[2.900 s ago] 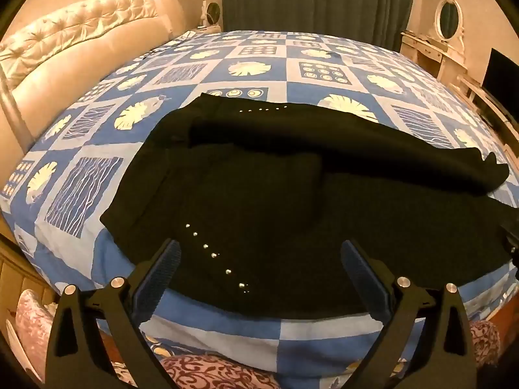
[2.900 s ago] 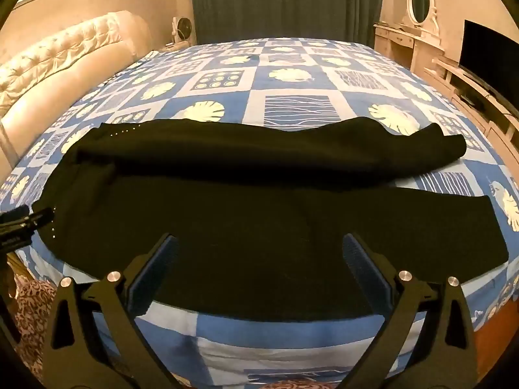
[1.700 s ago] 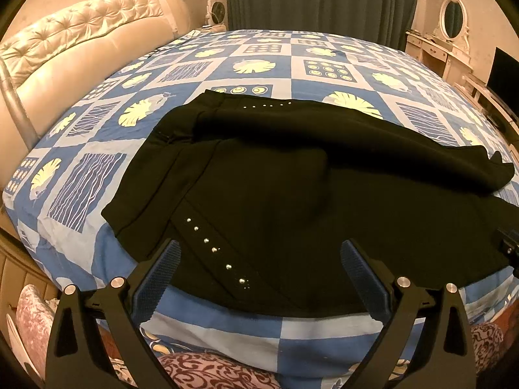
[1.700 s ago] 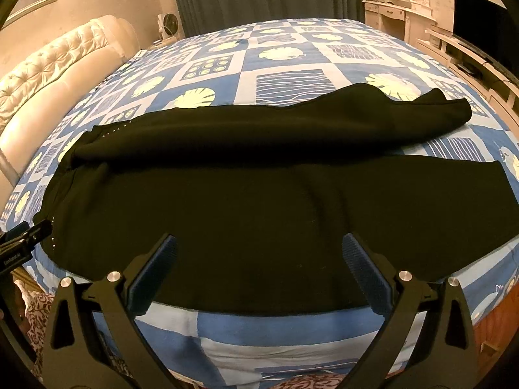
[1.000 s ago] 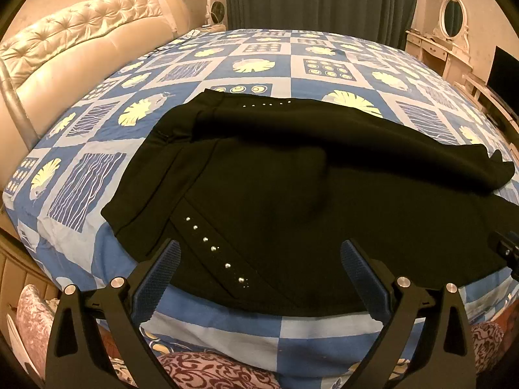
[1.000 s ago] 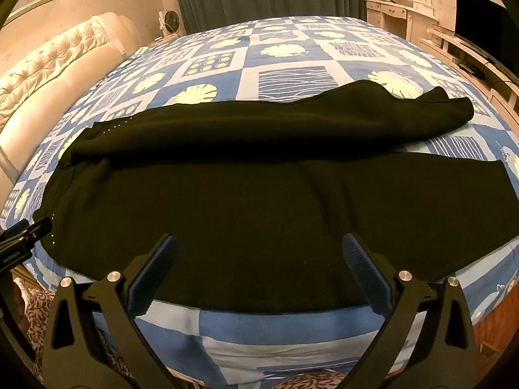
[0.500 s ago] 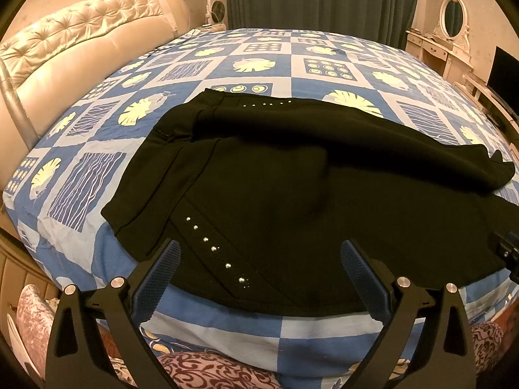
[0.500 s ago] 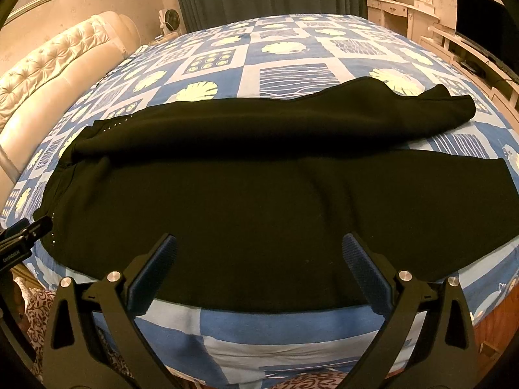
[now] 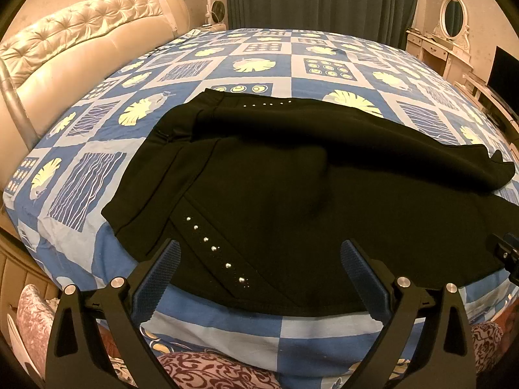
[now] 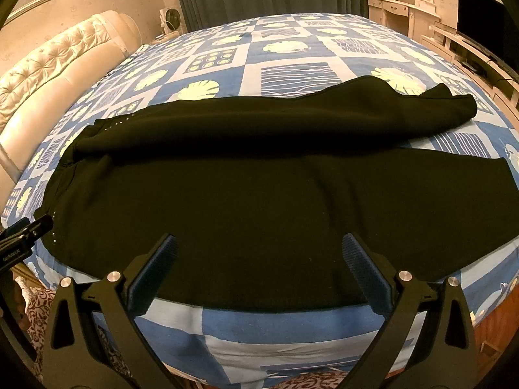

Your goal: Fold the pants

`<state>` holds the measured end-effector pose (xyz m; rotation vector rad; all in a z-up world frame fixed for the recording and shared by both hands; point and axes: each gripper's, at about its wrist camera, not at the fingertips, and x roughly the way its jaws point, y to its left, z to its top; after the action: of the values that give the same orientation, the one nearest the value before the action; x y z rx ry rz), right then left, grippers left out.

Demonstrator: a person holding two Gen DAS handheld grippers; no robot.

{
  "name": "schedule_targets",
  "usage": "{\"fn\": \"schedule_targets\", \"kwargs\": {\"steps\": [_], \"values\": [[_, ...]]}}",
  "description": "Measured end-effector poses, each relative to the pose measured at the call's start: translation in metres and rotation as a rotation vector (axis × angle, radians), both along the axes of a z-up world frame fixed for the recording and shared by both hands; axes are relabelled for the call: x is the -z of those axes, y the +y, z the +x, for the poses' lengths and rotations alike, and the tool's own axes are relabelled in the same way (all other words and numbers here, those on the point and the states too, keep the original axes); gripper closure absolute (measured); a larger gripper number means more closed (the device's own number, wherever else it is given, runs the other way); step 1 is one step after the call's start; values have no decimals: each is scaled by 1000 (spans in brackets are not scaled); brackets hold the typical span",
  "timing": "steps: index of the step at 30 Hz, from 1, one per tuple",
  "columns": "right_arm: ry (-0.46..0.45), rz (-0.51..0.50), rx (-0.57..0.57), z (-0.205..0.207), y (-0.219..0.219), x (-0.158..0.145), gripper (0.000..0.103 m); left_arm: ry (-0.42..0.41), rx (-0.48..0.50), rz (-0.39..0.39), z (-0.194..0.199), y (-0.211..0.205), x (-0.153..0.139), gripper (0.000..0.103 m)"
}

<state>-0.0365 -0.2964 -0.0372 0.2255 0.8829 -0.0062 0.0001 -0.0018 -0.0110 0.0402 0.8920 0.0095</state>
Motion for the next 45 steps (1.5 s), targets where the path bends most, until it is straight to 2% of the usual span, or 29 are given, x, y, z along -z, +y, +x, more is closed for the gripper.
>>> {"fn": "schedule_targets", "kwargs": {"steps": [11, 14, 16, 19, 21, 24, 26, 29, 31, 34, 36, 41, 45], "values": [[-2, -2, -20, -1, 5, -3, 2, 2, 2, -5, 0, 0, 0, 4], [-7, -3, -35, -2, 7, -6, 2, 12, 18, -26, 1, -1, -1, 4], [-11, 1, -52, -3, 9, -9, 2, 25, 48, -66, 2, 1, -4, 4], [-23, 33, -92, 0, 9, -19, 2, 38, 103, -164, 13, 12, -14, 4], [-22, 60, -133, 6, 9, -25, 2, 39, 165, -261, 30, 28, -25, 4], [-45, 82, -156, 19, 6, -36, 2, 91, 199, -433, 72, 64, -31, 4], [-53, 108, -169, 32, 1, -41, 2, 142, 184, -563, 108, 92, -28, 4], [-51, 131, -173, 55, -5, -42, 2, 236, 99, -730, 176, 144, -12, 4], [-46, 148, -180, 71, -9, -40, 2, 235, 82, -802, 209, 168, -5, 4], [-29, 169, -194, 98, -15, -37, 2, 207, 28, -773, 247, 189, 4, 4], [-16, 180, -187, 113, -20, -34, 2, 230, 30, -759, 273, 193, 16, 4], [6, 232, -177, 143, -26, -29, 2, 341, 78, -736, 316, 184, 49, 4], [25, 264, -236, 163, -24, -26, 2, 316, 125, -733, 335, 175, 53, 5]]}}
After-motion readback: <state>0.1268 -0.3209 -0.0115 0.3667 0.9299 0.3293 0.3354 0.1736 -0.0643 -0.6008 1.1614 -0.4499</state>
